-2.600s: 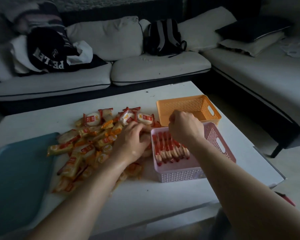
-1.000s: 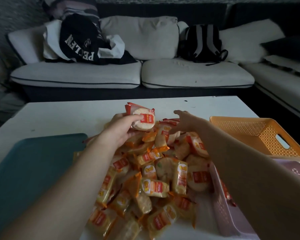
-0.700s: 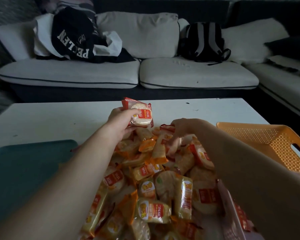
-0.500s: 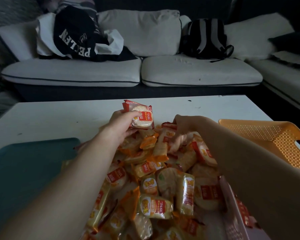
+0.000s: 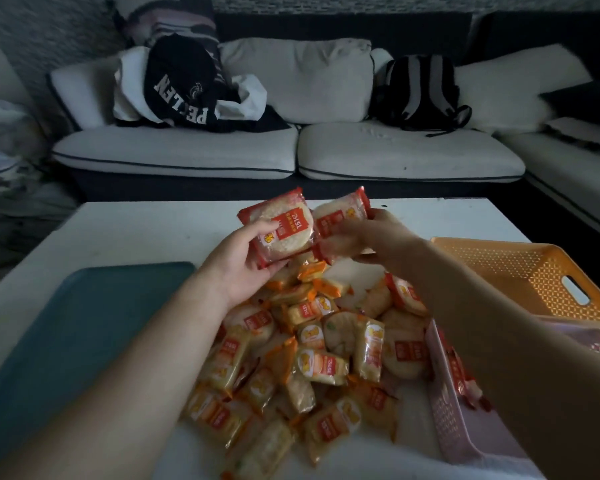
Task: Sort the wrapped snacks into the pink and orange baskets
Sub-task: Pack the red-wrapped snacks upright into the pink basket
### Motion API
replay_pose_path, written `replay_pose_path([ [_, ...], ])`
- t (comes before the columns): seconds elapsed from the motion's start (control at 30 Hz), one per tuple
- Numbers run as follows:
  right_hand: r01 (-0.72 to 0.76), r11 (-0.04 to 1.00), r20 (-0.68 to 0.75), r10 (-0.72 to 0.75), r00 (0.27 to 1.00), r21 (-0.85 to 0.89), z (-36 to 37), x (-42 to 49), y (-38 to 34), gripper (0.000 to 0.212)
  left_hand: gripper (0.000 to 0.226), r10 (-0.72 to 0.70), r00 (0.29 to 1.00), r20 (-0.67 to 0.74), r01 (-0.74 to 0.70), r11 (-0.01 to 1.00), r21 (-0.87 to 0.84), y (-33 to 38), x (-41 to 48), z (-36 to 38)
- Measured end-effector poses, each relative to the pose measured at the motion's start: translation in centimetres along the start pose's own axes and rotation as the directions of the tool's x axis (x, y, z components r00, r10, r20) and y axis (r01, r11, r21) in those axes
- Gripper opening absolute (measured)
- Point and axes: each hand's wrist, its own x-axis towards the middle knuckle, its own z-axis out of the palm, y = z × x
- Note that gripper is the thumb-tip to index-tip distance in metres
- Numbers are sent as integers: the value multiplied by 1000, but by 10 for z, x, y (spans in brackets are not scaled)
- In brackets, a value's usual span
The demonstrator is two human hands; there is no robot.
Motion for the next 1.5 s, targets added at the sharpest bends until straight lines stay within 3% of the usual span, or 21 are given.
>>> replay_pose_path([
  [0.07, -21, 995, -3, 21, 1000, 101, 34, -26, -8, 21, 33, 30, 999, 24, -31, 999, 32, -3, -25, -2],
  [0.13, -56, 981, 50, 47, 998, 185, 64, -58, -14, 20, 50, 62, 998, 30, -66, 988, 140, -8, -51, -8],
  [0.3, -150, 948, 221, 88, 971, 280, 97, -98, 1, 38, 79, 63, 997, 50, -73, 970, 231, -19, -88, -37],
  [0.43, -101, 986, 305, 55, 951, 135, 103, -105, 16, 48, 78, -32, 999, -6, 32, 977, 210, -18, -110, -61],
  [0.5, -41, 997, 274, 21, 962, 68, 110, -104, 17, 54, 67, -28, 998, -61, 38, 986, 161, -12, -117, -78],
  [0.57, 26, 996, 200, -8, 980, -89, 123, -91, 20, 40, 61, -4, 991, -135, 20, 993, 118, -6, -121, -99],
  [0.63, 163, 881, 209, -74, 975, -445, 136, -71, 30, 32, 64, 16, 974, -227, 10, 994, 113, -2, -122, -120],
  [0.73, 373, 525, 404, -60, 913, -765, 159, -51, 46, 50, 72, 32, 949, -312, 6, 993, 120, 0, -118, -143],
  [0.87, 474, 167, 477, -26, 879, -864, 179, -22, 64, 74, 73, 40, 948, -315, -5, 994, 111, 4, -102, -158],
  [1.0, 429, 100, 425, -61, 903, -898, 186, -8, 60, 74, 75, 24, 968, -251, 21, 984, 176, 1, -84, -155],
  [1.13, 372, -83, 381, -169, 909, -924, 174, -5, 45, 74, 68, 73, 966, -247, -28, 983, 180, 7, -73, -158],
  [1.2, 340, -30, 336, -261, 905, -940, 164, -5, 35, 62, 67, 89, 958, -272, -54, 990, 133, 11, -70, -165],
  [1.3, 298, 152, 237, -327, 915, -942, 152, -2, 20, 51, 67, 88, 945, -316, -71, 995, 67, 11, -67, -172],
  [1.37, 314, 374, 188, -335, 923, -873, 152, 0, 6, 41, 73, 90, 937, -338, -85, 996, 29, 11, -64, -174],
  [1.43, 296, 667, 177, -242, 954, -684, 164, 0, -8, 35, 88, 92, 930, -357, -110, 993, -32, 10, -60, -174],
  [1.5, 228, 832, 183, -154, 971, -507, 187, 9, -15, 32, 84, 93, 921, -378, -142, 984, -105, 9, -54, -174],
])
